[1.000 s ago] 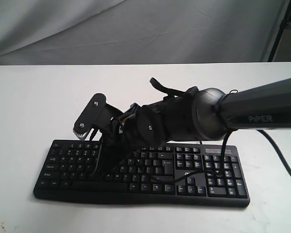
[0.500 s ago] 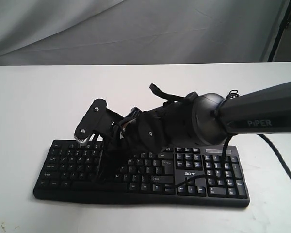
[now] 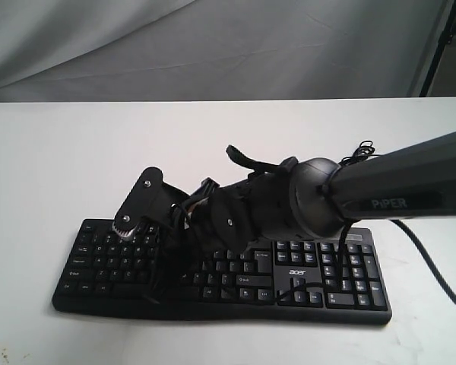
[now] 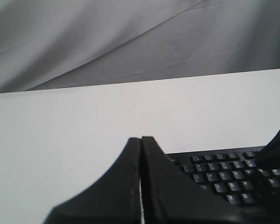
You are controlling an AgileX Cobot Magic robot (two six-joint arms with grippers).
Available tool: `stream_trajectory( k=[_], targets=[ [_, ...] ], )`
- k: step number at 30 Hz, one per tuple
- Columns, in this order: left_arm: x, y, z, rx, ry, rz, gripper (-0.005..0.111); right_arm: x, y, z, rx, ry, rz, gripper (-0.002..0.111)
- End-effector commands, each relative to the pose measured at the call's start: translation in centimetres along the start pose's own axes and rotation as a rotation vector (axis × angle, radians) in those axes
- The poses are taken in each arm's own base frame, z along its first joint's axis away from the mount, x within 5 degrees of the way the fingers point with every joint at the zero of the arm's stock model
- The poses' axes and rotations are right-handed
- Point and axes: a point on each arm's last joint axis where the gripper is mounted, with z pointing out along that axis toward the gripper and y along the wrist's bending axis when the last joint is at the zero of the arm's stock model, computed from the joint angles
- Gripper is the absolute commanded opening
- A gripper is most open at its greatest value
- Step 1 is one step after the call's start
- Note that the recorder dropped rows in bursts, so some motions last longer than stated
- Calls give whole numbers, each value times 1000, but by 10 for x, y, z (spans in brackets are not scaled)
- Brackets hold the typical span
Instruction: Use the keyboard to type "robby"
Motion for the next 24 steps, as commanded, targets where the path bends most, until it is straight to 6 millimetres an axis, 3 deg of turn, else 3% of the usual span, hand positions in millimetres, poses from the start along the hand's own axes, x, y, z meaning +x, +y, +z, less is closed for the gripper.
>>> stream_trajectory(
  k=[1,7,13,18,24],
  targets=[
    [1,0,0,5,-7,3,0,1,0,2,7,-7,-7,0],
    [1,0,0,5,-7,3,0,8,4,12,-4,18,1,0],
    [1,0,0,5,-7,3,0,3,1,6,4,0,2,0],
    [1,0,0,5,-7,3,0,-17,-5,-22,28,-68,-11,0],
    [1,0,0,5,-7,3,0,-15,-17,-83,83,-143,27,0]
  ],
)
